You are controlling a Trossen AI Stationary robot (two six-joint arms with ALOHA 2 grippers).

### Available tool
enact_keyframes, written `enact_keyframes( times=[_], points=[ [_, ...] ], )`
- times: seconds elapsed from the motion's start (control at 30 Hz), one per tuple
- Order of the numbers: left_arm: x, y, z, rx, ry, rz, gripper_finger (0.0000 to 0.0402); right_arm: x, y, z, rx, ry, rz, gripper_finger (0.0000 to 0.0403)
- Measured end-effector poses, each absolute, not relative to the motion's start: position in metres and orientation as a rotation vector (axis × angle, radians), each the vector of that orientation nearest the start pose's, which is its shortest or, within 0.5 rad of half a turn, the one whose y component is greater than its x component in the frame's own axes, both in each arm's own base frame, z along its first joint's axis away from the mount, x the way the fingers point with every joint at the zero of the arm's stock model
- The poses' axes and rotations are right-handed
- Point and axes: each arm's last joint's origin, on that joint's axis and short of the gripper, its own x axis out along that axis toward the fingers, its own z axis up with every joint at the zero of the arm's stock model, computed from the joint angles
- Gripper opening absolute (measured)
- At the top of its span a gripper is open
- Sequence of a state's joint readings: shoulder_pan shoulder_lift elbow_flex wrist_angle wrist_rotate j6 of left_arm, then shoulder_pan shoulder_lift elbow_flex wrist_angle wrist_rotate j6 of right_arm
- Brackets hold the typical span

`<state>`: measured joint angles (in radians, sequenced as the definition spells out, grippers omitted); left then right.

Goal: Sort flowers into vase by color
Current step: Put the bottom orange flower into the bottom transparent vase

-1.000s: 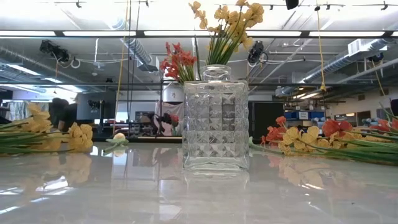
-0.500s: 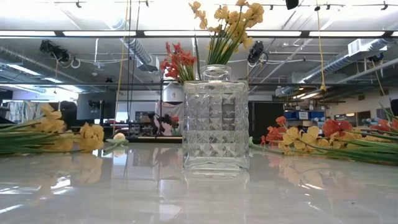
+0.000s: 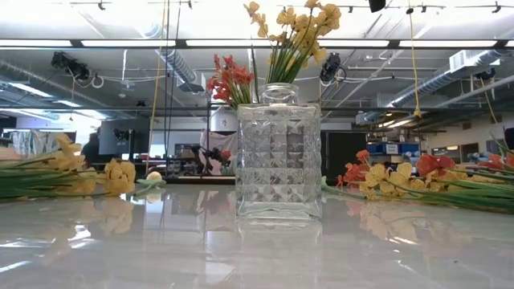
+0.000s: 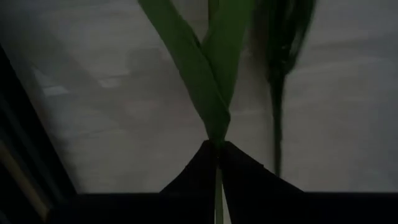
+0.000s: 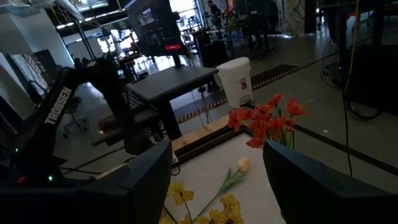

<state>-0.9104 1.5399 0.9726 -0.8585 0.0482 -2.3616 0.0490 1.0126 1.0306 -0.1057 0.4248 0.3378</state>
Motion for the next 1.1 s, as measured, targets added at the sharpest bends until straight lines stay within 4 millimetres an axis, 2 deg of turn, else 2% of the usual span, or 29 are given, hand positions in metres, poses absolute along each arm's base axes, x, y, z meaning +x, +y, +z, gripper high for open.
enact_keyframes(
  times=[0.53, 0.93, 1.1],
  points=[
    [0.146, -0.189, 0.243, -1.399, 1.284, 0.786, 0.0022, 0.218, -0.001, 0.384, 0.313, 0.021, -0.386, 0.0261],
    [0.133, -0.156, 0.289, -1.438, 0.910, 0.510, 0.0022, 0.218, -0.001, 0.384, 0.313, 0.021, -0.386, 0.0261],
    [0.124, -0.142, 0.304, -1.424, 0.830, 0.417, 0.0022, 0.218, -0.001, 0.384, 0.313, 0.021, -0.386, 0.0261]
  ],
)
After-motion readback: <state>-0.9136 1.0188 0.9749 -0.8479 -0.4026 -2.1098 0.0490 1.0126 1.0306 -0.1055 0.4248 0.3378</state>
